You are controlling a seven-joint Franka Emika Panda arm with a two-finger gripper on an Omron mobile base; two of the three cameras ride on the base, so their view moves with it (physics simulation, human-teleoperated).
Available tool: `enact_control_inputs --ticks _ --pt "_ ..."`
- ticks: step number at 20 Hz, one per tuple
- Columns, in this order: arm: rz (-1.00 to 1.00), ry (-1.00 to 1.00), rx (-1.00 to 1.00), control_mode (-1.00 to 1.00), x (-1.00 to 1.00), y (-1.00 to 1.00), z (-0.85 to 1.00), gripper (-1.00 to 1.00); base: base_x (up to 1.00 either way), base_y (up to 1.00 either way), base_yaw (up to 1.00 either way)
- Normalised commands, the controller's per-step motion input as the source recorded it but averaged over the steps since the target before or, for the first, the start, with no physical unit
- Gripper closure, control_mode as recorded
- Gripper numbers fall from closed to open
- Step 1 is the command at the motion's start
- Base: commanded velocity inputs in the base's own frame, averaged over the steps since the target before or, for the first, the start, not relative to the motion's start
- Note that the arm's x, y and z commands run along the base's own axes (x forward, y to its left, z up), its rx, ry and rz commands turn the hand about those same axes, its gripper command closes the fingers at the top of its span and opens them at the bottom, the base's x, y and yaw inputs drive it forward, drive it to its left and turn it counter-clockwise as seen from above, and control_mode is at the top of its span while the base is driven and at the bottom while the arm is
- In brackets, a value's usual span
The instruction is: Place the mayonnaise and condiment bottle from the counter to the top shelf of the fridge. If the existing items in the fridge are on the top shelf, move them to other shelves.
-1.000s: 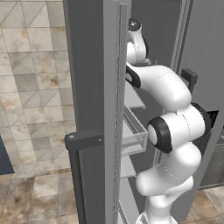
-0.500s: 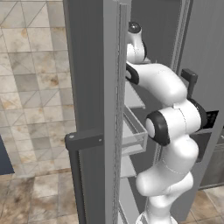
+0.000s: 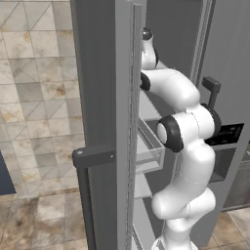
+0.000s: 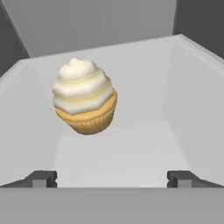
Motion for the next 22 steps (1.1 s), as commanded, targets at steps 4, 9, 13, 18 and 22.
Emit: enact_control_inputs --ticks 4,9,13,18,22 --pt "0.01 0.0 -0.02 -1.0 0.63 0.19 0.0 -1.0 0.0 0.0 0.0" --pt "0.04 0.01 -0.04 -1.0 0.55 0.09 0.0 -1.0 0.0 0.0 0.0" --pt "0.04 0.0 -0.05 -1.0 0.44 0.04 -0.06 1.0 0.0 0.0 0.0" --pt "0.01 0.0 -0.01 -1.0 0.06 0.0 -0.05 1.0 0.0 0.0 0.0" --pt "0.0 -0.03 0.0 -1.0 -0.14 0.0 0.0 1.0 0.0 0.0 0.0"
